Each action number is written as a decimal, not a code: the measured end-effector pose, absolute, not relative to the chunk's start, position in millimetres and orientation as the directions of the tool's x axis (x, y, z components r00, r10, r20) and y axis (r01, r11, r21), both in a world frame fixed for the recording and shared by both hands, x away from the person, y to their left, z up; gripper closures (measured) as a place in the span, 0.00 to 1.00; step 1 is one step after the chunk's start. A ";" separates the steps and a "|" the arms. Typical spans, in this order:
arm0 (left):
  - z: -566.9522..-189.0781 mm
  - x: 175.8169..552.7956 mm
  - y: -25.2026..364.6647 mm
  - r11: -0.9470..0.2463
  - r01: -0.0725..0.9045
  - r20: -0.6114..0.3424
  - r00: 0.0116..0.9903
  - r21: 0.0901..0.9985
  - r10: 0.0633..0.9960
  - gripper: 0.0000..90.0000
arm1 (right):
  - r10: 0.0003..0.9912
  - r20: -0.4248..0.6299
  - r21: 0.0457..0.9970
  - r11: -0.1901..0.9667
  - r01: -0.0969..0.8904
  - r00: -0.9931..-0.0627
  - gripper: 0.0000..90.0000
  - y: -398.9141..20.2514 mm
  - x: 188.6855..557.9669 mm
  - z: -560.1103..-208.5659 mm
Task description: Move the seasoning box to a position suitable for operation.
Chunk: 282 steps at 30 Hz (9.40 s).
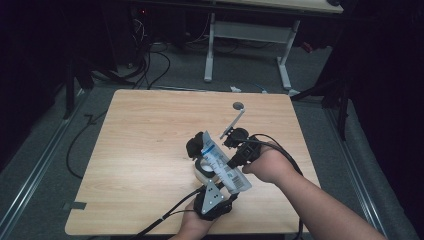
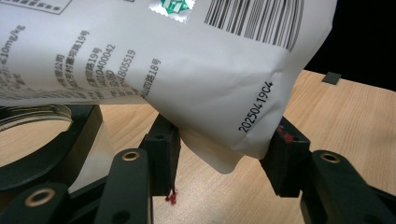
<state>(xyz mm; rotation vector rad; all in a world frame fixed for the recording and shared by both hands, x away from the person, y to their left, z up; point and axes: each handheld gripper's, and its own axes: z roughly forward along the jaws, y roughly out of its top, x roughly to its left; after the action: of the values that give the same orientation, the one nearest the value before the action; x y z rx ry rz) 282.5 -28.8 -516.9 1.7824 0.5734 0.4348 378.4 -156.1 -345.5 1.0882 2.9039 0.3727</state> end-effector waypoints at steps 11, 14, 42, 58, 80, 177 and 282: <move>-517.6 283.1 -27.1 -0.223 0.159 0.002 0.809 0.962 0.588 0.58 | 0.653 0.062 0.228 0.727 0.648 -0.755 1.00 -156.0 376.9 -343.6; -517.8 283.4 -26.9 -0.223 0.160 0.003 0.808 0.962 0.589 0.58 | 0.658 0.064 0.228 0.722 0.653 -0.750 1.00 -156.4 376.1 -342.8; -515.3 279.5 10.5 -0.236 0.158 -0.003 0.837 0.959 0.548 0.45 | 0.673 0.052 0.244 0.708 0.663 -0.738 1.00 -169.6 377.4 -341.0; -514.7 285.0 34.4 -0.220 0.169 -0.016 0.826 0.961 0.564 0.46 | 0.733 0.030 0.225 0.657 0.720 -0.679 1.00 -195.6 382.7 -349.6; -506.7 302.6 94.6 -0.243 0.182 0.016 0.769 0.953 0.639 0.46 | 0.792 0.020 0.203 0.594 0.779 -0.610 1.00 -239.9 392.8 -377.8; -522.5 325.9 166.9 -0.257 0.282 0.007 0.660 0.924 0.751 0.46 | 0.885 0.067 0.751 0.260 0.608 -0.461 1.00 -292.9 338.0 -438.7; -521.7 328.9 186.2 -0.239 0.293 -0.009 0.648 0.926 0.761 0.47 | 0.931 0.117 0.907 0.042 0.420 -0.346 0.76 -316.7 347.0 -486.4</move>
<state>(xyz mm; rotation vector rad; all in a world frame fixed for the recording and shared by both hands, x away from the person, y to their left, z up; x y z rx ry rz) 328.9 186.2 -521.7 1.8136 0.8442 0.5559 347.0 -316.7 -486.4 1.3591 1.8049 1.2771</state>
